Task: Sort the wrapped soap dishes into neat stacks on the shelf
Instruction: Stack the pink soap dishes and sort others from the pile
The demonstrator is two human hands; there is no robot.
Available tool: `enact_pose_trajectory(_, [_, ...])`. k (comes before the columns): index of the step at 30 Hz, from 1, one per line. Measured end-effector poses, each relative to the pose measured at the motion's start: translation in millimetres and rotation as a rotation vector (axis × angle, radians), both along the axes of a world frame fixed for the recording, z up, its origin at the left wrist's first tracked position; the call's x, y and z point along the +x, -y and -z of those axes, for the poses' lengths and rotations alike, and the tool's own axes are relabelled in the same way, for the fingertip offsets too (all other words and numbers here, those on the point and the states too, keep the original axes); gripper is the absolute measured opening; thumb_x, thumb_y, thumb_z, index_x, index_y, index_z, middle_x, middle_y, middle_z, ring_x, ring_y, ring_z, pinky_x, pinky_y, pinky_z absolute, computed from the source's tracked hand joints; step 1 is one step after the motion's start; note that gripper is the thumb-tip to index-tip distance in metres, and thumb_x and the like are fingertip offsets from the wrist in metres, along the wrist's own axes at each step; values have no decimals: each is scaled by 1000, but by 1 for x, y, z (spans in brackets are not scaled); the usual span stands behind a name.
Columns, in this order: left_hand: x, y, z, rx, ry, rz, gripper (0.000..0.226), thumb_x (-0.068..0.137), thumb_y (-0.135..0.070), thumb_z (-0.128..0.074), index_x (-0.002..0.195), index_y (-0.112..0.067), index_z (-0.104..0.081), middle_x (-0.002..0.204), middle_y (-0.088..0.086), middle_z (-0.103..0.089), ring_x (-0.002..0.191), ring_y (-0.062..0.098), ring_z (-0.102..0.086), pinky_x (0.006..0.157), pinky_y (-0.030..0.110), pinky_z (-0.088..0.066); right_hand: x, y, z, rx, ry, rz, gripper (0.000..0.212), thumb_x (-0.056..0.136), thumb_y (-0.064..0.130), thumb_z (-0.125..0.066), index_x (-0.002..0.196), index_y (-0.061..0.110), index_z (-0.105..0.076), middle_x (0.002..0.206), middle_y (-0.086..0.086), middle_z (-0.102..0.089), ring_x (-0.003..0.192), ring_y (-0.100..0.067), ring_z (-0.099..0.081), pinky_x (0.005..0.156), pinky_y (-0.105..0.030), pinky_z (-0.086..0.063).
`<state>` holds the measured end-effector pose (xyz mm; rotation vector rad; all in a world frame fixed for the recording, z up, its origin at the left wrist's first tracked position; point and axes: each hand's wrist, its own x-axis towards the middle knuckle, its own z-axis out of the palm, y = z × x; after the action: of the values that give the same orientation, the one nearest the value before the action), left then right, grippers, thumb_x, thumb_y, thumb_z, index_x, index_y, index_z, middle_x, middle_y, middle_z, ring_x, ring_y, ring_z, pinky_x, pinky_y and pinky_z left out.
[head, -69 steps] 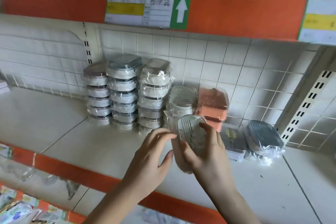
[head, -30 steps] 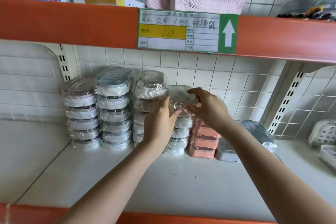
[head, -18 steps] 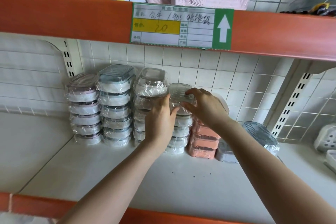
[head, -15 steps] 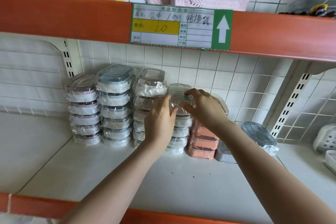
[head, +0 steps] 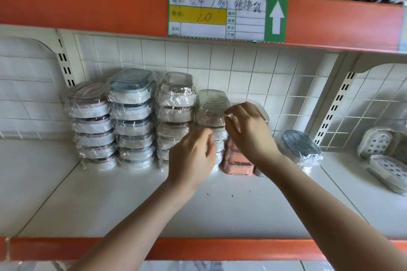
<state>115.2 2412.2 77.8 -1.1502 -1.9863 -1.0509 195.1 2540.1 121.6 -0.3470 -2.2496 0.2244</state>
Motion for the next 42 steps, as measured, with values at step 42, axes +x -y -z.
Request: enact_pose_trajectory(42, [302, -210, 31, -680, 117, 475, 24, 93, -30, -42, 112, -27, -56, 116, -5, -63, 106, 23, -58, 80, 31, -44, 411, -146, 72, -342, 316, 615, 29, 92, 31, -55, 116, 14, -59, 114, -8, -61, 104, -28, -60, 83, -41, -49])
